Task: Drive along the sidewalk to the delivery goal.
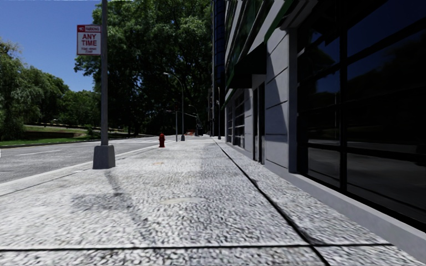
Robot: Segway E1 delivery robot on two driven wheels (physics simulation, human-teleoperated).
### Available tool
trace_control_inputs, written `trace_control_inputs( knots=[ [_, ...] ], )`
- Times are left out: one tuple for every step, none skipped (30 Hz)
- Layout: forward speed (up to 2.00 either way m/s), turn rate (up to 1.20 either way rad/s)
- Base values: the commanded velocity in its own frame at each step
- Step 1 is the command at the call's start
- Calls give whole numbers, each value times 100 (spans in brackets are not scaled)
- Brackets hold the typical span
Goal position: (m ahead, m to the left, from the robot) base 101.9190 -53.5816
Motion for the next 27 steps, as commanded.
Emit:
trace_control_inputs(
  knots=[
    [200, 36],
    [200, 37],
    [200, 37],
    [200, 37],
    [200, 37],
    [200, 36],
    [200, 0],
    [200, 0],
    [200, 0],
    [200, 0],
    [200, 0],
    [200, 0],
    [200, 0],
    [200, 0],
    [200, 0],
    [200, 0],
    [200, 0],
    [200, 0],
    [200, 0],
    [200, 0],
    [200, 0],
    [200, 0],
    [200, 0],
    [200, 0],
    [200, 0],
    [200, 0],
    [200, 0]
  ],
)
